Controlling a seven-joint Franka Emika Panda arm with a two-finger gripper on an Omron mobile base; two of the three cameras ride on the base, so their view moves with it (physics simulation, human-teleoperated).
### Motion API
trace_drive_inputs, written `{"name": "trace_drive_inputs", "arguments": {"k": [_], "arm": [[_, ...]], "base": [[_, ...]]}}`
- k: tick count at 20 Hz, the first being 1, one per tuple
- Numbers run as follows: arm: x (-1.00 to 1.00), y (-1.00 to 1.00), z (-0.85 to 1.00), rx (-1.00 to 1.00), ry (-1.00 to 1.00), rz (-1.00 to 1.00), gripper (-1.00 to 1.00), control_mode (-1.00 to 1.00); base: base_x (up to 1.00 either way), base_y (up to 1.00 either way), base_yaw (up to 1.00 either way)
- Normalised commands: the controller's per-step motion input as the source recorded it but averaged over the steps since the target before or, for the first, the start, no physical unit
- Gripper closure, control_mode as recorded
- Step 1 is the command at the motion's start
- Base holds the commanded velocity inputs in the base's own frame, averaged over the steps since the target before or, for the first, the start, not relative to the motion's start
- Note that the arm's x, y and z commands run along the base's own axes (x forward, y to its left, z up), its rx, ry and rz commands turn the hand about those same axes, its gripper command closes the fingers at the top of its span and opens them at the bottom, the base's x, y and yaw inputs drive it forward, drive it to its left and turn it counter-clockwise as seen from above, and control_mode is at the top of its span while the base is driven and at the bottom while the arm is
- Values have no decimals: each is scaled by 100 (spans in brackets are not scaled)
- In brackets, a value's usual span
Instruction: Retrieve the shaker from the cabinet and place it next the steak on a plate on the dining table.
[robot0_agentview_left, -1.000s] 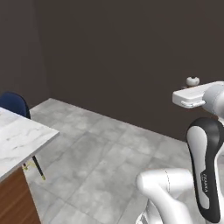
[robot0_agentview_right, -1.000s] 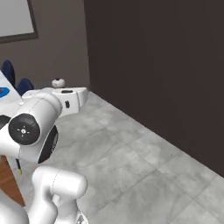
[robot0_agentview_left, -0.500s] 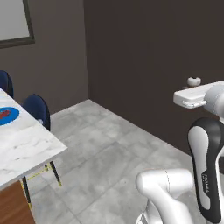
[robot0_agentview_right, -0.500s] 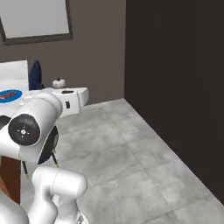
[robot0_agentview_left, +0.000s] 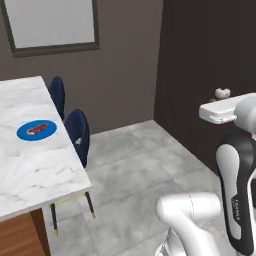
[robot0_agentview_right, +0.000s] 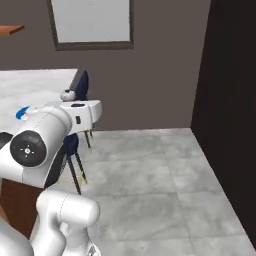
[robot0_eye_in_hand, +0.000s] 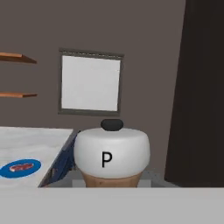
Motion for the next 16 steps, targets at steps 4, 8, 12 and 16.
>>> {"name": "trace_drive_inputs", "arguments": {"k": [4, 8, 12, 16], "arm": [[0, 0, 0, 0, 0, 0, 100, 100], [0, 0, 0, 0, 0, 0, 100, 100], [0, 0, 0, 0, 0, 0, 100, 100], [0, 0, 0, 0, 0, 0, 100, 100]], "base": [[81, -16, 57], [85, -14, 57], [83, -21, 57], [82, -26, 56]]}}
